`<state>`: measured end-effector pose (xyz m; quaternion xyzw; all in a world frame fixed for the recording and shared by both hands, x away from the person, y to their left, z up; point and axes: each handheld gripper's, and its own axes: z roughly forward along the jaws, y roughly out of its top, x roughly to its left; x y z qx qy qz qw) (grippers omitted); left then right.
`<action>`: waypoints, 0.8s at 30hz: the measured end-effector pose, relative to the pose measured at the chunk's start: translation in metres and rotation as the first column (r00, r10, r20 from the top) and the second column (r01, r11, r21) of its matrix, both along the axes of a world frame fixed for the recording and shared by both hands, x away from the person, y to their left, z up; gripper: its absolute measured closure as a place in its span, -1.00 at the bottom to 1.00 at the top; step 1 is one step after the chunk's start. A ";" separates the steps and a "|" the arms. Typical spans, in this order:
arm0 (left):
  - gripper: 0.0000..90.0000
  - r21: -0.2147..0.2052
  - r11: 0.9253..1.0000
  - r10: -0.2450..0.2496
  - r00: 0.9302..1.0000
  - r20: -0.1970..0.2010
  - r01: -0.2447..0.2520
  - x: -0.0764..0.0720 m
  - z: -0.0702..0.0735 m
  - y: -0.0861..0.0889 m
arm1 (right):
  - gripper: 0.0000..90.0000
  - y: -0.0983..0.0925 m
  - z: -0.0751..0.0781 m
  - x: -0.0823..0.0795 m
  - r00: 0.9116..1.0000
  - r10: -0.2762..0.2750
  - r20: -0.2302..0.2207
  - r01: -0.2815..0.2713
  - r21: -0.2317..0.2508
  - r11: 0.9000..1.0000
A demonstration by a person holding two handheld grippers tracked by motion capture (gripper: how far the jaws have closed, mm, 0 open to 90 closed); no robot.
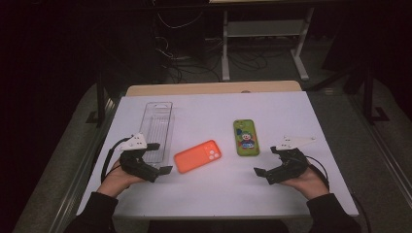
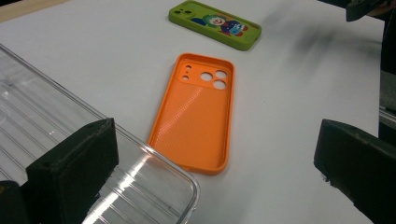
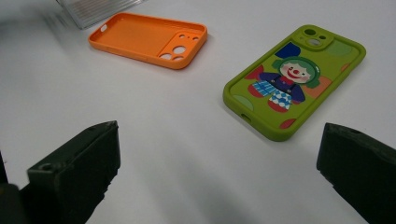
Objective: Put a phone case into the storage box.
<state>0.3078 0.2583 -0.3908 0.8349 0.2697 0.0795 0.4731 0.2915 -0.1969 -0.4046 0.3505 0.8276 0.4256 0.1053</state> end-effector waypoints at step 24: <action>-1.00 0.030 0.999 -0.013 1.000 0.004 0.013 -0.001 0.001 -0.006 | -0.46 0.039 0.012 0.019 0.997 0.008 -0.078 -0.011 -0.034 0.999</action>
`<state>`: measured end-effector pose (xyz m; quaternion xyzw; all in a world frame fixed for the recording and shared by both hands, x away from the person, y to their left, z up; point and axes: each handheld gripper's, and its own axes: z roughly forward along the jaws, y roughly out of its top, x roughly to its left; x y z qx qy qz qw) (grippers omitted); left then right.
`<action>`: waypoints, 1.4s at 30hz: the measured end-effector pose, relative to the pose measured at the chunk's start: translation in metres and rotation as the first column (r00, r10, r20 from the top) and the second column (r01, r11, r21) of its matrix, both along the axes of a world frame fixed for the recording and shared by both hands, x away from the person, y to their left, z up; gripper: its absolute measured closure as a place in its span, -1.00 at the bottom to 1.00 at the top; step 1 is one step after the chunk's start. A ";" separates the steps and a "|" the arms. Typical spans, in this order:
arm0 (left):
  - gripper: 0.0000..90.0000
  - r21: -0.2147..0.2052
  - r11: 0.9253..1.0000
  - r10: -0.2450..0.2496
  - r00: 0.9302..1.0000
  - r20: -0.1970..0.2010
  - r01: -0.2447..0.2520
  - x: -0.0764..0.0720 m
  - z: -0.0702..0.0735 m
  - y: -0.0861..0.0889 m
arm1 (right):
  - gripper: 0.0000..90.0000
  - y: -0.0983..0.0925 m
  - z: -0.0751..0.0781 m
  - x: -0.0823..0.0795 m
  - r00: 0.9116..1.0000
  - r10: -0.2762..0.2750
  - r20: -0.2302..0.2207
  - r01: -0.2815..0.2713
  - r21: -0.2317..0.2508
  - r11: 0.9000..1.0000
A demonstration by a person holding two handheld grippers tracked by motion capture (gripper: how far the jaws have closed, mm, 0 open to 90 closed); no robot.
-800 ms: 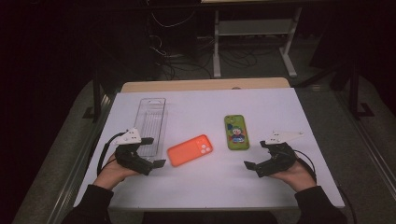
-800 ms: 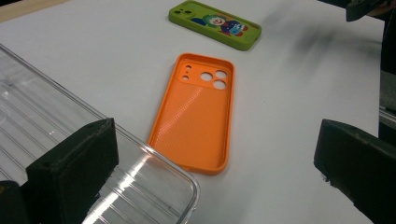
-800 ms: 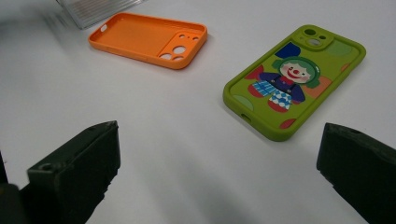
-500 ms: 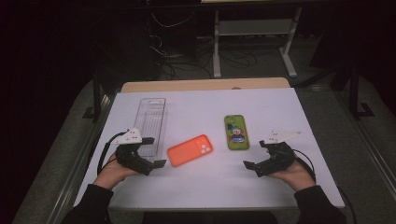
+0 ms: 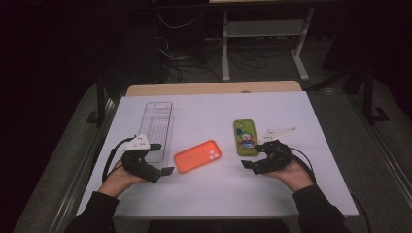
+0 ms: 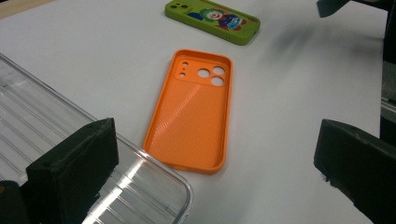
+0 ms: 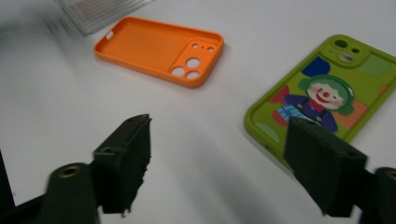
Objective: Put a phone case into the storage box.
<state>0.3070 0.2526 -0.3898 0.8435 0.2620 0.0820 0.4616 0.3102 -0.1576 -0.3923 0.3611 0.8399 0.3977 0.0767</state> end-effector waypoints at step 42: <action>-1.00 0.001 1.000 0.018 1.000 0.002 -0.018 0.002 0.000 0.004 | 0.96 0.181 -0.029 0.053 0.938 0.327 -0.114 -0.335 -0.060 0.940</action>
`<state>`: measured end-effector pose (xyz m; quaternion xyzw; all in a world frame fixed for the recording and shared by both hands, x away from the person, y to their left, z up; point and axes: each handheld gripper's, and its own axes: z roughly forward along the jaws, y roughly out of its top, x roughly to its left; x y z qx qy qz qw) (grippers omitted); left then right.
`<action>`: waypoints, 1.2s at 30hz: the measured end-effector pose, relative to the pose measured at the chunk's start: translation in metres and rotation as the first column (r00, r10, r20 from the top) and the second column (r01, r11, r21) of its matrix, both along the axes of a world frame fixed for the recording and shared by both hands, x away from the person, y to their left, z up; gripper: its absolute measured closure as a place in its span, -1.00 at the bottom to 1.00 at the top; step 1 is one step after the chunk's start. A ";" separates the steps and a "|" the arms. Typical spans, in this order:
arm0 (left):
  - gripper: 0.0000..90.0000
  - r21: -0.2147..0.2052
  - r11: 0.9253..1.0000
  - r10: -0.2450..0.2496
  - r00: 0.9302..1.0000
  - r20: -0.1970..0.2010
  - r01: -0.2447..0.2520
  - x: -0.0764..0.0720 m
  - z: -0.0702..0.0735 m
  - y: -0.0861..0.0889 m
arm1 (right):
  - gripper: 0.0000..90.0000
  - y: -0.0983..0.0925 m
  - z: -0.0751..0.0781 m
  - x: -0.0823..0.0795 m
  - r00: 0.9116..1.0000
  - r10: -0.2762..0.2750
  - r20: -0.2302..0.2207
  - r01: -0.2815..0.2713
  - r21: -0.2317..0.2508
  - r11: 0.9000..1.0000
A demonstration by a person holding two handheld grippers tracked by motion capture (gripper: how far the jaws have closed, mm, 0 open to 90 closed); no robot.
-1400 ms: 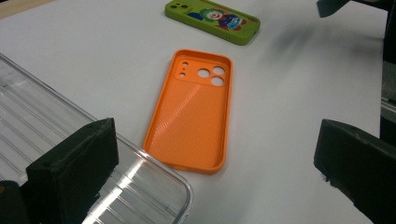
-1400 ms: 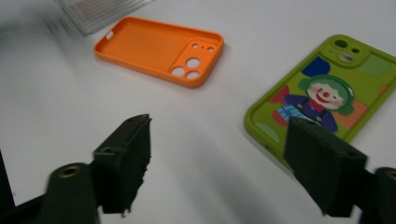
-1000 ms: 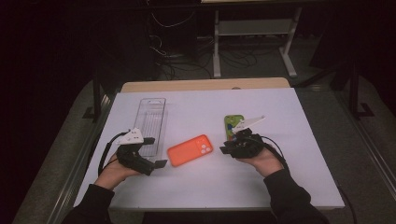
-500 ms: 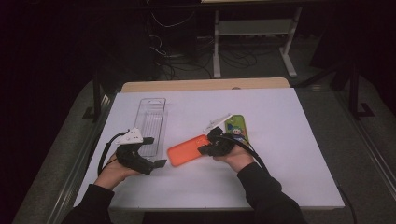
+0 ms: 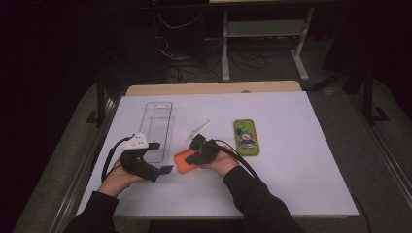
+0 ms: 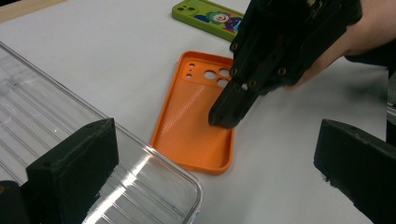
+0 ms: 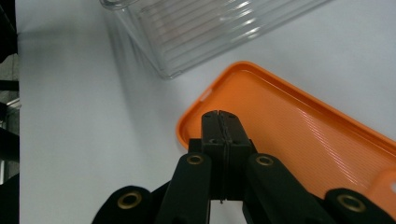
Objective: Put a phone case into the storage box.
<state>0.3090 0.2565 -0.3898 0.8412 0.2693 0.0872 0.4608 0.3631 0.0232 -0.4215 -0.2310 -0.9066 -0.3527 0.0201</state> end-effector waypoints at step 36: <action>-1.00 0.011 1.000 -0.002 1.000 0.000 0.002 0.000 0.000 0.000 | 0.96 0.002 -0.011 -0.028 0.993 0.101 -0.066 -0.109 -0.118 0.987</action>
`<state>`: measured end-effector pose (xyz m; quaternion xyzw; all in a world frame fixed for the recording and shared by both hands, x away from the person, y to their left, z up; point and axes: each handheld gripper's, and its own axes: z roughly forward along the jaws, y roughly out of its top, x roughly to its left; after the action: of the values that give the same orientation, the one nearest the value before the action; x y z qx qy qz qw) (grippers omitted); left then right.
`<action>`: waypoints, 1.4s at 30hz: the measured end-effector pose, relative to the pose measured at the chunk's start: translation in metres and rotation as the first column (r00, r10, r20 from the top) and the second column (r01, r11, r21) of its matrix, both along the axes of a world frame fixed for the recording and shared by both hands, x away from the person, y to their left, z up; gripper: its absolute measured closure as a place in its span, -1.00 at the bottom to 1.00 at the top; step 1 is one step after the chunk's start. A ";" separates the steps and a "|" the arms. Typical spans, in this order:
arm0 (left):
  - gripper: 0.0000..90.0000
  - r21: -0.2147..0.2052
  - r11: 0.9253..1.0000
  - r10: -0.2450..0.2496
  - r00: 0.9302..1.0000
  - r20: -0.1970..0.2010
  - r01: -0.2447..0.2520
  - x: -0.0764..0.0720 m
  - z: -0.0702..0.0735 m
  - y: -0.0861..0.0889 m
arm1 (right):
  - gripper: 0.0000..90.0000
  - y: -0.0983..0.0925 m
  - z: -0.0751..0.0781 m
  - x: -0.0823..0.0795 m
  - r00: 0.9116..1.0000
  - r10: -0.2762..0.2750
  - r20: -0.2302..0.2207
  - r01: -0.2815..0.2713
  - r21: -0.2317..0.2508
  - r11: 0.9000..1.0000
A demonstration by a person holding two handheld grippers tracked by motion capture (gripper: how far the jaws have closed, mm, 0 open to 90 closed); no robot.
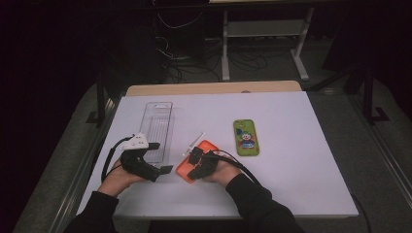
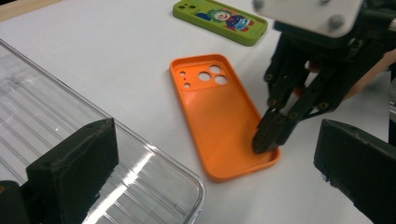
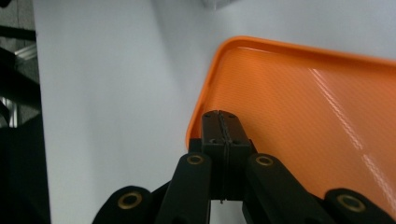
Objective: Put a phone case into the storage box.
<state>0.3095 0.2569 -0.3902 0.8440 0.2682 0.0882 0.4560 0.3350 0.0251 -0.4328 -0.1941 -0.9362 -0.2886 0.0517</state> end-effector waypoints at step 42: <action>-1.00 0.030 0.999 -0.015 1.000 -0.003 0.015 0.000 -0.004 -0.003 | 0.05 -0.154 0.036 -0.008 0.928 -0.355 0.112 0.342 0.118 0.932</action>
<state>0.3095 0.2537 -0.3943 0.8528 0.2612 0.0873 0.4436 0.3268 -0.1289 -0.3972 -0.3351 -0.8732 -0.3500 -0.0530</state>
